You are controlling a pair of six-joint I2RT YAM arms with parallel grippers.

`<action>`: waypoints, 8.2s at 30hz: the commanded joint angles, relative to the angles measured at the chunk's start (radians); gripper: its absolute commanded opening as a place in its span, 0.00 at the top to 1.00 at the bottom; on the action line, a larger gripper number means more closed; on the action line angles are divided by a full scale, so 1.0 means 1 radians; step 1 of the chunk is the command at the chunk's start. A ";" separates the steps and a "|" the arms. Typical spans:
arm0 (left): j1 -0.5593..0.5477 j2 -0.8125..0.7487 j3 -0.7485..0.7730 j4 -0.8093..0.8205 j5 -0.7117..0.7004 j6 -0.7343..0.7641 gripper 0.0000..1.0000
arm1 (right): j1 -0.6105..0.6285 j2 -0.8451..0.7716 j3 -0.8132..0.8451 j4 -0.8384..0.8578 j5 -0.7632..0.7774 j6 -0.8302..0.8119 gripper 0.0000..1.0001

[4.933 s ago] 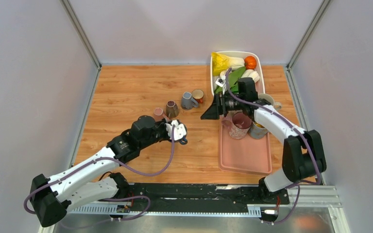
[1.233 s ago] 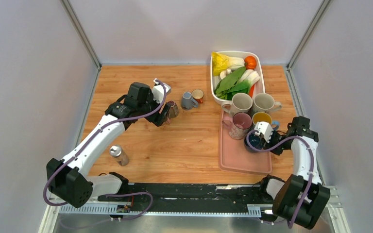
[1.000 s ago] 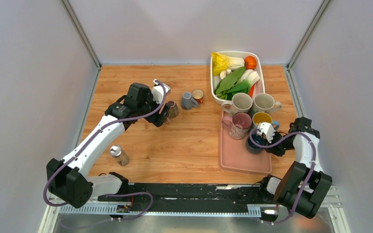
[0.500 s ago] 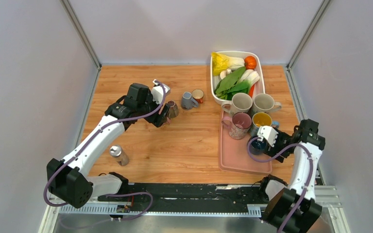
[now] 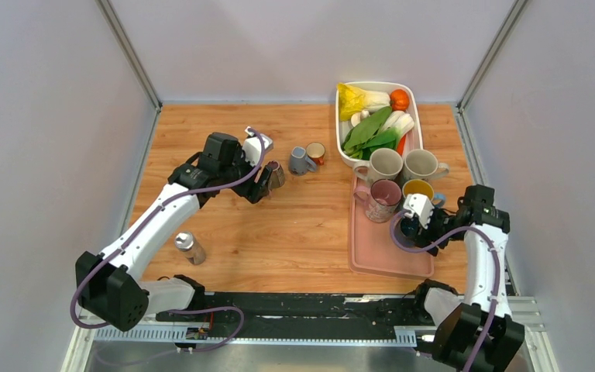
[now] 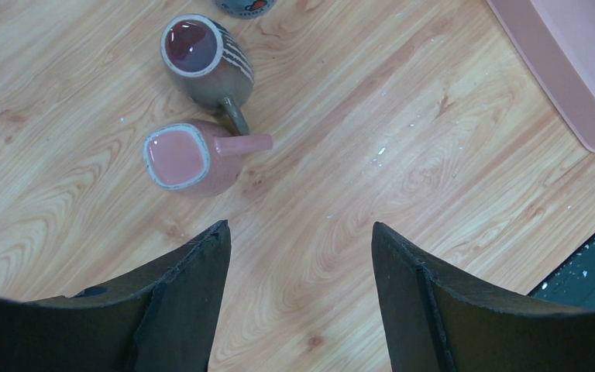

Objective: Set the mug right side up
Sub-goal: Place the cup on the tray, then move the cup to the center of the board, then turn over the cup at the center of the board.

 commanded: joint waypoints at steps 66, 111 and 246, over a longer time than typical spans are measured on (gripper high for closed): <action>0.090 0.249 0.205 -0.014 -0.160 -0.086 0.21 | 0.631 0.058 0.267 0.474 0.106 0.905 0.34; 0.209 0.205 -0.073 0.051 0.248 -0.260 0.31 | 1.228 0.780 0.289 1.301 0.143 1.119 0.23; -0.185 0.396 0.270 -0.535 -0.099 0.397 0.99 | 0.804 0.073 0.280 0.668 -0.108 1.141 0.04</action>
